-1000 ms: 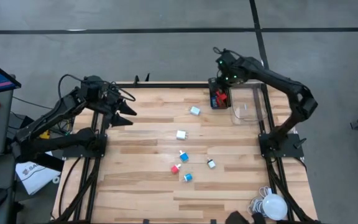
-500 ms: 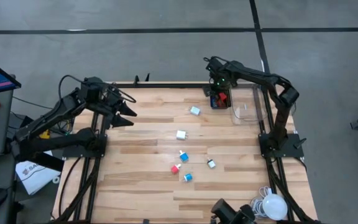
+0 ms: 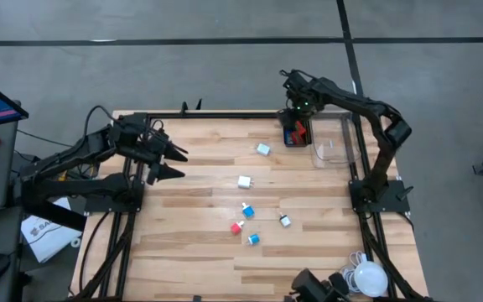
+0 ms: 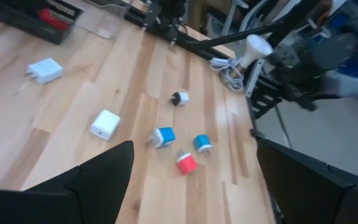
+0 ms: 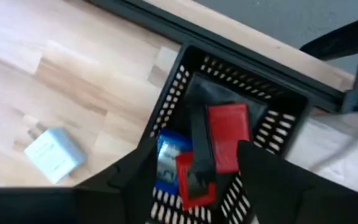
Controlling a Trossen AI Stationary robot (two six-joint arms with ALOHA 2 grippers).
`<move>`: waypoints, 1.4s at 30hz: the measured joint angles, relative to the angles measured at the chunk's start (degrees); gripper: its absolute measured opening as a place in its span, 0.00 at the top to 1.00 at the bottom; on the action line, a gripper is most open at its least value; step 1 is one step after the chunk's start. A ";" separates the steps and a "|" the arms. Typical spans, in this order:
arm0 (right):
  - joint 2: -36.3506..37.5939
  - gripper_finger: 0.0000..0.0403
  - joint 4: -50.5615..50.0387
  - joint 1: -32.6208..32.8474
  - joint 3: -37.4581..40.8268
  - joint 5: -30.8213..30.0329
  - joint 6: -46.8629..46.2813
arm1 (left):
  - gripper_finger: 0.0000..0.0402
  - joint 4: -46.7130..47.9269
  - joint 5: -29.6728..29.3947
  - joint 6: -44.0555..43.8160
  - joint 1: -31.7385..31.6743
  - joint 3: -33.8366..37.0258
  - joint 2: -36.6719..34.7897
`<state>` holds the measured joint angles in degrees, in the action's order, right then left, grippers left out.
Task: Pick & Place Office items
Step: Put the bottom white charger adapter into the transparent bin
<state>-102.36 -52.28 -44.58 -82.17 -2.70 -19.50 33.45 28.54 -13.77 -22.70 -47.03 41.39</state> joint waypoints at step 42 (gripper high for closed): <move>15.38 0.48 -23.97 73.95 0.02 -14.91 -72.78 | 0.14 -41.13 -5.88 4.27 11.22 23.32 10.97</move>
<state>-86.98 -76.25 29.38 -82.15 -17.61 -92.28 -7.68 22.66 -9.50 -11.48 -23.70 52.35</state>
